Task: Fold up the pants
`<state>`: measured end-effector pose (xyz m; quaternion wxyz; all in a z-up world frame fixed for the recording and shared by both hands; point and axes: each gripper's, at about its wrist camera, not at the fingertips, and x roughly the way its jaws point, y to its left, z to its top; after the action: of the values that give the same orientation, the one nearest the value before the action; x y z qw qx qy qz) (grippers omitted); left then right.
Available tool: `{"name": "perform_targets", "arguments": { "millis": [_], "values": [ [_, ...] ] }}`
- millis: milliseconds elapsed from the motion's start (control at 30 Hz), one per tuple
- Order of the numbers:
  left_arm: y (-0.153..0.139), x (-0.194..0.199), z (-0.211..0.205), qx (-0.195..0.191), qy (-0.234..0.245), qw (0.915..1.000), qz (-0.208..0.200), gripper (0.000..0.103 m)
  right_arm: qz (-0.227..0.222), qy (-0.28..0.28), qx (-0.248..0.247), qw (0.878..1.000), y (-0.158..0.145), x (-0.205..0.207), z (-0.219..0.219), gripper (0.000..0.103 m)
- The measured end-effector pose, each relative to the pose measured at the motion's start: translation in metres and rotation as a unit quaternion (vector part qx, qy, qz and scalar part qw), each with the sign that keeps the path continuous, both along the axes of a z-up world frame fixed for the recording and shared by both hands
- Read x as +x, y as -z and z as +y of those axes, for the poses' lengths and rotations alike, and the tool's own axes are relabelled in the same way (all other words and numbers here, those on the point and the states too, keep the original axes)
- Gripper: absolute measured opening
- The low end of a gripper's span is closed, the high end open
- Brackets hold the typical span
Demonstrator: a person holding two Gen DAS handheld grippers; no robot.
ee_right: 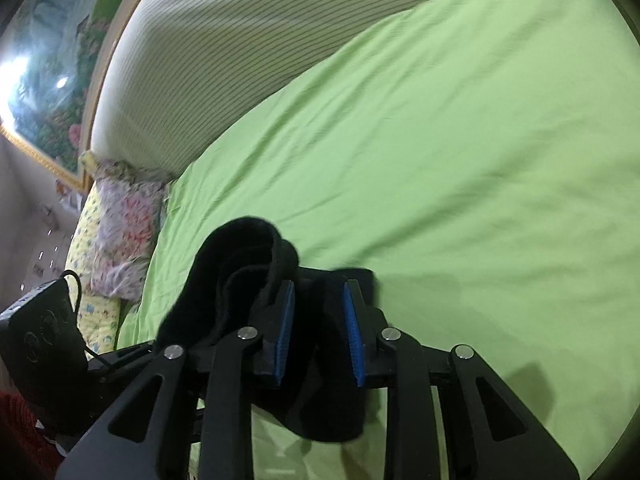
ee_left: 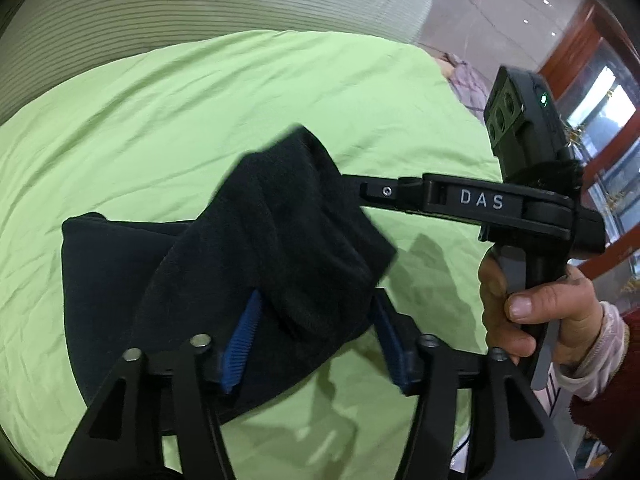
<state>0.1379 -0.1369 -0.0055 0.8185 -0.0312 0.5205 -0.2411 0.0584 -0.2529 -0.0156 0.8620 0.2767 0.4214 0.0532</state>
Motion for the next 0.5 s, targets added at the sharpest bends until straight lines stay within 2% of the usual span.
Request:
{"name": "perform_targets", "arguments": {
  "millis": [67,167,267,500],
  "values": [
    [-0.004,0.001,0.003,-0.016,0.005,0.9998,0.004,0.062,0.011,0.025,-0.012,1.0,-0.001,-0.008,-0.003,0.043],
    [-0.012,0.001,0.017,-0.033,0.0,0.9994,0.007,0.065,0.01,0.051,-0.014,0.999,-0.003,-0.021,-0.007,0.047],
    [-0.017,0.006,0.037,-0.042,-0.019,0.9989,0.008,0.066,0.002,0.074,-0.012,0.997,-0.009,-0.032,-0.009,0.061],
    [-0.019,0.011,0.085,-0.051,-0.084,0.995,0.016,0.066,-0.018,0.09,-0.009,0.996,-0.025,-0.045,0.004,0.071]
  ]
}}
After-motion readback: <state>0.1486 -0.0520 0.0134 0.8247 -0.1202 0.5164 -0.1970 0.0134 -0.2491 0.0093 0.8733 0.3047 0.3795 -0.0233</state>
